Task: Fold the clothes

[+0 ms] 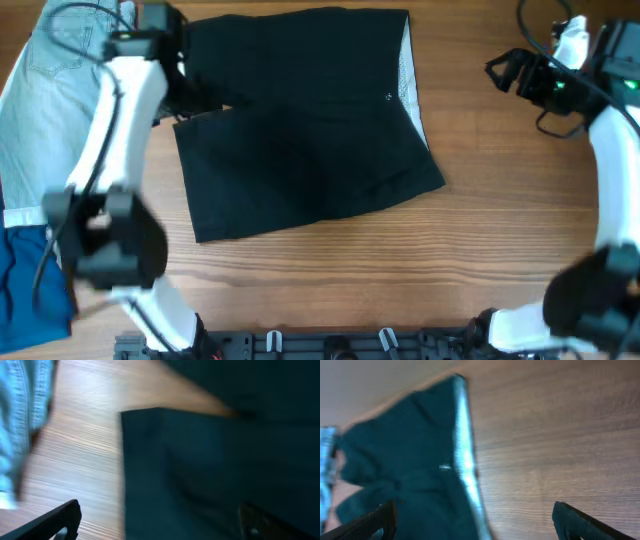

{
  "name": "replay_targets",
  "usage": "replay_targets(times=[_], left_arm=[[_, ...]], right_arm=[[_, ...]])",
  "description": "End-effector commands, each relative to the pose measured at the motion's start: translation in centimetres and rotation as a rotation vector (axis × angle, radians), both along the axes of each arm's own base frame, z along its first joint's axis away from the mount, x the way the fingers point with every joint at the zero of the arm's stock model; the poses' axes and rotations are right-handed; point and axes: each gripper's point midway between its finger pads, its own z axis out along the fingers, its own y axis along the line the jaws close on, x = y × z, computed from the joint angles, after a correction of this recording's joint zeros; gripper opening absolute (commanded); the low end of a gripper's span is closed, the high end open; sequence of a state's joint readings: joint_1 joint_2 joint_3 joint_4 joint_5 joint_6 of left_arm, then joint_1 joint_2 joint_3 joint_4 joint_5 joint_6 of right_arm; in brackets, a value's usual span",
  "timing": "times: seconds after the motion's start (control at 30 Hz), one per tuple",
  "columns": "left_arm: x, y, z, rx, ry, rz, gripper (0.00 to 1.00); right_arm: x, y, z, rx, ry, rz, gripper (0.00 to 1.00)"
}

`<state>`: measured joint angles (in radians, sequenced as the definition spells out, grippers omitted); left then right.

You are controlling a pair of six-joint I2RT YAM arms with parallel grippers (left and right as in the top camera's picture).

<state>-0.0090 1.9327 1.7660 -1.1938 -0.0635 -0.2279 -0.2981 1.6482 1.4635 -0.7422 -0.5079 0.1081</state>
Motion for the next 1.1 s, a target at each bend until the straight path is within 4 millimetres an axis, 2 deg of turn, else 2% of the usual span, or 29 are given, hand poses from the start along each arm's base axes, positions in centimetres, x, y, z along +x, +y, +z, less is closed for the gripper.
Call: replay_targets(times=[0.0,0.07,0.13,0.17,0.23,0.27,0.3,0.37,0.47,0.53,0.63,0.7,0.77,0.93,0.97,1.07], left_arm=[[-1.4,-8.0,9.9,-0.5,-0.189,-0.037,1.0],[-2.3,-8.5,11.6,-0.522,-0.218,-0.055,0.98],[-3.9,-8.4,11.3,-0.522,-0.162,-0.038,0.95],[-5.0,-8.3,10.7,-0.517,-0.102,-0.005,0.96],[-7.3,-6.7,7.9,-0.451,0.051,0.232,0.9],[-8.5,-5.8,6.3,-0.408,0.119,0.375,0.85],[-9.5,-5.3,4.9,-0.367,0.17,0.481,0.85],[-12.3,-4.7,0.7,-0.246,0.275,0.721,0.85],[-15.2,-5.3,-4.0,-0.176,0.36,0.909,0.88],[-16.9,-6.3,-7.3,-0.165,0.396,1.003,0.9],[-19.0,-7.4,-10.7,-0.175,0.436,1.03,0.88],[-20.3,-7.1,-11.5,-0.146,0.462,1.045,0.89],[-20.7,-6.6,-11.7,-0.119,0.455,1.045,0.88],[-20.5,-4.2,-11.7,-0.003,0.357,1.073,0.88],[-20.4,-3.1,-11.7,0.048,0.317,1.089,0.88],[-20.2,-2.2,-11.6,0.095,0.274,1.093,0.86]], right_arm=[[-2.8,4.0,6.0,0.177,-0.089,0.103,1.0],[-3.5,4.6,6.2,0.21,-0.076,0.119,1.0],[-4.0,4.8,5.0,0.227,-0.001,0.088,1.0],[-4.5,4.8,3.6,0.222,0.079,0.036,1.0],[-5.6,4.7,1.0,0.149,0.219,-0.05,1.0],[-6.2,4.3,-0.4,0.093,0.295,-0.134,1.0],[-6.8,3.7,-1.5,0.03,0.355,-0.24,1.0],[-7.3,4.0,-2.3,-0.047,0.397,-0.339,1.0],[-7.4,6.1,-3.2,-0.092,0.42,-0.363,1.0],[-7.6,7.7,-4.6,-0.114,0.444,-0.349,1.0],[-8.1,9.0,-7.8,-0.155,0.517,-0.317,0.97],[-8.5,8.9,-9.4,-0.169,0.563,-0.317,0.96],[-8.8,8.8,-10.6,-0.18,0.592,-0.313,0.95],[-9.3,8.9,-13.4,-0.196,0.607,-0.275,0.97],[-9.2,9.5,-14.2,-0.182,0.592,-0.22,0.98],[-9.1,10.1,-14.8,-0.16,0.578,-0.176,0.98]])
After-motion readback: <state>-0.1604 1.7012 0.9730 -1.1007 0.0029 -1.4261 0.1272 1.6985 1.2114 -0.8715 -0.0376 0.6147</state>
